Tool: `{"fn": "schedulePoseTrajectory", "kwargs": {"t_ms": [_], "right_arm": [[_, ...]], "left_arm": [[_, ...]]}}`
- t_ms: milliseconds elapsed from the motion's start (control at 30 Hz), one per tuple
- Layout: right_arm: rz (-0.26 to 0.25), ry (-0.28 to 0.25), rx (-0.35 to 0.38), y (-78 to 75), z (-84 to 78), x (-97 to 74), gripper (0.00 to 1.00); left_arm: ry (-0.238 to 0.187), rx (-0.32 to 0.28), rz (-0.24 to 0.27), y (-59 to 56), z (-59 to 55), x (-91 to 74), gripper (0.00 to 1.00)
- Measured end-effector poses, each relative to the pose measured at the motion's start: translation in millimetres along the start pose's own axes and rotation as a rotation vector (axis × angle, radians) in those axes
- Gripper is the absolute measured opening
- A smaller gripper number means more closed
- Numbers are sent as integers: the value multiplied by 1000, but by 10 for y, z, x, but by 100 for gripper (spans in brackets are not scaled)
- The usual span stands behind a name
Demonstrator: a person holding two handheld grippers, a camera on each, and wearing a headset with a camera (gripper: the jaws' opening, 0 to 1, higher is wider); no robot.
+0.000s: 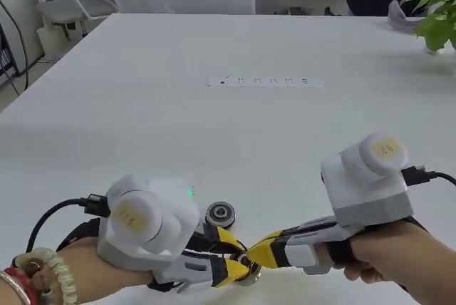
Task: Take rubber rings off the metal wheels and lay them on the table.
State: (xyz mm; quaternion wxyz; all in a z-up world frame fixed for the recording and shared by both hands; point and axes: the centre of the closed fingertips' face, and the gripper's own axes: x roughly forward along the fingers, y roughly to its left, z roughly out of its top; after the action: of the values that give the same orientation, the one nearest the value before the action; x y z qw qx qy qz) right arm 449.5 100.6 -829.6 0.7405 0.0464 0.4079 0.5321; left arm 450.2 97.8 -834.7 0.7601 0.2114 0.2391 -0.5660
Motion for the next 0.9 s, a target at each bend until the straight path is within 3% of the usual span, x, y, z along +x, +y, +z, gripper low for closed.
{"fn": "schedulePoseTrajectory", "kwargs": {"t_ms": [133,300,400,567,733,900], "right_arm": [[-4,-16,21,-13,27,-16,0],[-7,-18,17,-17,30,-20,0],[-10,-18,12,-19,35,-26,0],[-7,-23,8,0,48,-26,0],[-1,-42,-2,36,95,-47,0],[4,-79,12,61,174,-81,0]], "left_arm": [[-6,-2,-3,23,57,-55,11],[-27,-53,-35,-27,167,-138,15],[-28,-38,-45,-53,218,-231,21],[4,22,-20,17,248,-427,29],[-29,2,21,81,331,-668,30],[-31,-8,72,100,283,-940,34]]}}
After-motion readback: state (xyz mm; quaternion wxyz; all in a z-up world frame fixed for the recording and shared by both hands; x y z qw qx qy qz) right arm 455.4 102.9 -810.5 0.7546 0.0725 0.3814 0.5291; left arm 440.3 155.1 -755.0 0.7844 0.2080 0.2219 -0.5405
